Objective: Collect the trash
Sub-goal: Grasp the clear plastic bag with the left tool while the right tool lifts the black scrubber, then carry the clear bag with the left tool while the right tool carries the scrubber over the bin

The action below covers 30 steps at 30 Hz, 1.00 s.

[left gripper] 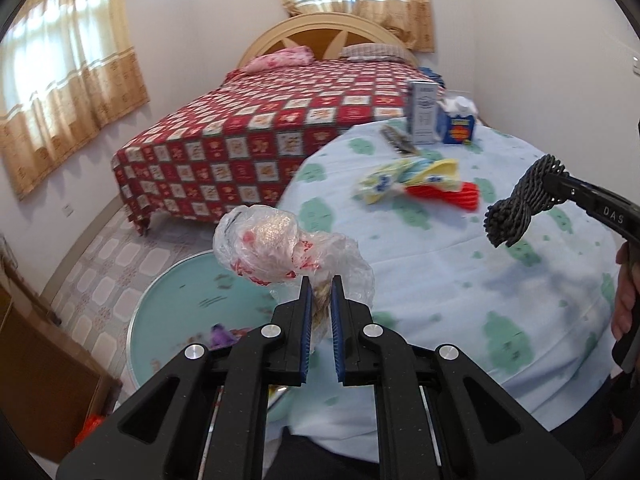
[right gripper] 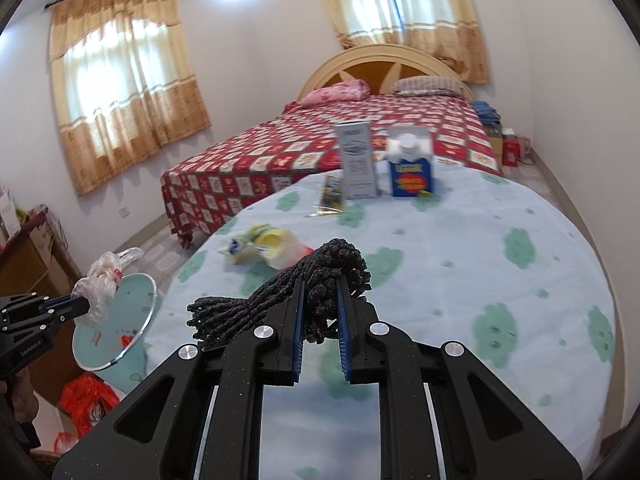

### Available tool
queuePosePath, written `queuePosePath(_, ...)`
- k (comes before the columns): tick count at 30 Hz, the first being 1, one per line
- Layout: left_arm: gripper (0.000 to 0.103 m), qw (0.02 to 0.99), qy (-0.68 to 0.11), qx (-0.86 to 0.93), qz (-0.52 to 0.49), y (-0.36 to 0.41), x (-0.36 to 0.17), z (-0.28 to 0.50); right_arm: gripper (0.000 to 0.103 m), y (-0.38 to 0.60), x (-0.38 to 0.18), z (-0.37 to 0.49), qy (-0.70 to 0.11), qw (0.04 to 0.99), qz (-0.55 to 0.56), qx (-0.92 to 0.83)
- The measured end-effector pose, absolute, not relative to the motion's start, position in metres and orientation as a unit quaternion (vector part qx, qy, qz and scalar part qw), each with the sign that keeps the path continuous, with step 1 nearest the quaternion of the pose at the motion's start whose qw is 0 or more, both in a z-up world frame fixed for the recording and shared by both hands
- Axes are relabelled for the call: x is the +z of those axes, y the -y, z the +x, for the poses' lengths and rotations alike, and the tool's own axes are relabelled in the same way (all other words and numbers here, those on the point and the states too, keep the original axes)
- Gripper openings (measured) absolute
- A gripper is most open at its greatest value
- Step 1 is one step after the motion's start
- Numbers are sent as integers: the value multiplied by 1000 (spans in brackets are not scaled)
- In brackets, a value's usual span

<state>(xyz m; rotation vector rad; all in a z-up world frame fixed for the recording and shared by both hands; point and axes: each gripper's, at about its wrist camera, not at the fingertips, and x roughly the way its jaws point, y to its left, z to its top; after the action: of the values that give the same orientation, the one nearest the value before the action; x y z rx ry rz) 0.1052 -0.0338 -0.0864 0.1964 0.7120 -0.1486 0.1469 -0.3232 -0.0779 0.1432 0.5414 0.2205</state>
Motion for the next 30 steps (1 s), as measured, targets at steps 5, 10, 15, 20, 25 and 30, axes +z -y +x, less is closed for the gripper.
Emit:
queuePosePath(5,9,932,-347,-53,91,8,-87,102,15,290,-74,157,-268,954,52,124)
queuePosePath(10,9,933,-348,-37,82,-12,-90,102,15,266,-74,166,-269,953,38,137)
queuePosePath(15,9,933,-352,-23,73,-30,-94,100,15,240,-73,172,-268,952,23,149)
queuePosePath(20,9,933,-354,-10,67,-46,-97,100,15,218,-71,176,-268,950,8,163)
queuePosePath(25,9,934,-353,5,59,-63,-97,100,15,197,-73,183,-273,946,-4,174)
queuePosePath(30,9,935,-350,16,58,-72,-96,99,15,182,-75,190,-278,943,-14,184)
